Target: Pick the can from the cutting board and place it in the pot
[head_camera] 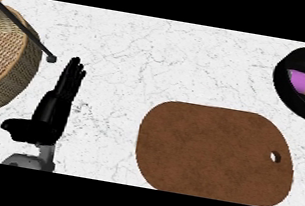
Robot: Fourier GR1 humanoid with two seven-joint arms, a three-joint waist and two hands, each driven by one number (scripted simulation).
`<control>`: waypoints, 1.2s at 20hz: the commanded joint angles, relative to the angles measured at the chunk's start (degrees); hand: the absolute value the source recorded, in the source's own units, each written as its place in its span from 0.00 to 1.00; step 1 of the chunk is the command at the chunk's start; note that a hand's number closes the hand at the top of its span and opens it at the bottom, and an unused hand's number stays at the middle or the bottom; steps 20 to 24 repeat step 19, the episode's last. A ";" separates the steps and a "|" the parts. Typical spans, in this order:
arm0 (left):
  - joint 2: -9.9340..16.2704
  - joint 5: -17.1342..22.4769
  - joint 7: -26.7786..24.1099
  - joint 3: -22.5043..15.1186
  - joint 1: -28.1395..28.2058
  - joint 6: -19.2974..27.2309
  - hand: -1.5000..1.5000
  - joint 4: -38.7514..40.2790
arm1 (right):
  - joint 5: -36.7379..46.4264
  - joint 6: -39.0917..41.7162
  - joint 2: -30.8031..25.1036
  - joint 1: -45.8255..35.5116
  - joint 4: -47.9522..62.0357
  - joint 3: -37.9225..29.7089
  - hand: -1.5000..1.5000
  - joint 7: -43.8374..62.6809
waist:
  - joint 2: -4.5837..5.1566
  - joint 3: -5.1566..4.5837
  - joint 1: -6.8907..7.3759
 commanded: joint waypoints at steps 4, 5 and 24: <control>-0.32 -0.68 -0.01 0.70 -0.76 1.20 0.50 1.04 | -2.40 3.61 -3.18 3.77 1.16 -1.98 0.00 -5.17 | 0.05 0.07 -0.02; 0.86 0.48 -0.94 0.64 0.29 -1.13 0.50 0.12 | -2.22 3.35 -4.38 3.27 1.24 -2.00 0.00 -3.99 | 0.30 0.12 0.80; -0.69 -0.60 -0.32 -0.47 -0.65 0.16 0.50 0.29 | -7.07 1.92 -9.29 6.84 2.72 -7.33 0.00 -3.78 | 0.60 0.32 0.93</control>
